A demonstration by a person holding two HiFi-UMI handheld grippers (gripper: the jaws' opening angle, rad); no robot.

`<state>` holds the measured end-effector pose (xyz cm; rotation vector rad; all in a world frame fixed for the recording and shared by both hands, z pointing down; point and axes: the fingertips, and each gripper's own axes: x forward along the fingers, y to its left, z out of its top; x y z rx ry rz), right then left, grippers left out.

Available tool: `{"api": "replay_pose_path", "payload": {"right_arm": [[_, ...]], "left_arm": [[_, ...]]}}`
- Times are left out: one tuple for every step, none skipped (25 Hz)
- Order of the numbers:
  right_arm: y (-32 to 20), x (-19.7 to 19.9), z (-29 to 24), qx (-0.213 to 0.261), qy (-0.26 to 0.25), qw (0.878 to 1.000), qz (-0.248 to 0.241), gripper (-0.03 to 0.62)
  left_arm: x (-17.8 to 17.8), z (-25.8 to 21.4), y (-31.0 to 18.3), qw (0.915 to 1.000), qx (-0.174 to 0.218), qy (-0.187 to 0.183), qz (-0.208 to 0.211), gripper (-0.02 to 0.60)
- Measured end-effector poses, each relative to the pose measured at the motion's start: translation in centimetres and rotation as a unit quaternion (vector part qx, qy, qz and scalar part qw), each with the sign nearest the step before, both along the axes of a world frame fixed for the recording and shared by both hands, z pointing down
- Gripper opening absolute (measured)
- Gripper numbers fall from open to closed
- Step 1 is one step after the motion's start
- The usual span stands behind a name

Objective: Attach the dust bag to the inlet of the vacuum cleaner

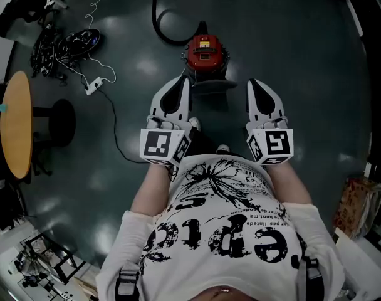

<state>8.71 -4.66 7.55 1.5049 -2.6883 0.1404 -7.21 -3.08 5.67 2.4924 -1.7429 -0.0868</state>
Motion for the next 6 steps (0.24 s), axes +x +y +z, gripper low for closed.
{"api": "replay_pose_path", "payload": {"right_arm": [[-0.06,0.00,0.06,-0.001,0.000,1.000,-0.001,0.002],[-0.13,-0.03,0.12,-0.001,0.001,1.000,-0.002,0.001],[-0.20,-0.05,0.20,-0.002,0.002,1.000,-0.004,0.002],[-0.27,-0.06,0.26,-0.003,0.003,1.000,-0.005,0.002],[-0.34,-0.04,0.32,-0.003,0.003,1.000,-0.006,0.001],[-0.41,-0.01,0.38,-0.003,0.004,1.000,-0.006,0.002]], "left_arm": [[-0.12,0.04,-0.12,1.0000,0.001,-0.002,-0.004,0.003],[-0.24,0.07,-0.22,1.0000,0.003,-0.004,-0.008,0.003],[-0.32,0.10,-0.31,0.9999,0.004,-0.005,-0.011,0.003],[-0.36,0.13,-0.39,0.9999,0.005,-0.005,-0.013,0.003],[-0.37,0.17,-0.48,0.9999,0.005,-0.005,-0.014,0.003],[-0.36,0.22,-0.57,0.9999,0.004,-0.004,-0.015,0.003]]}}
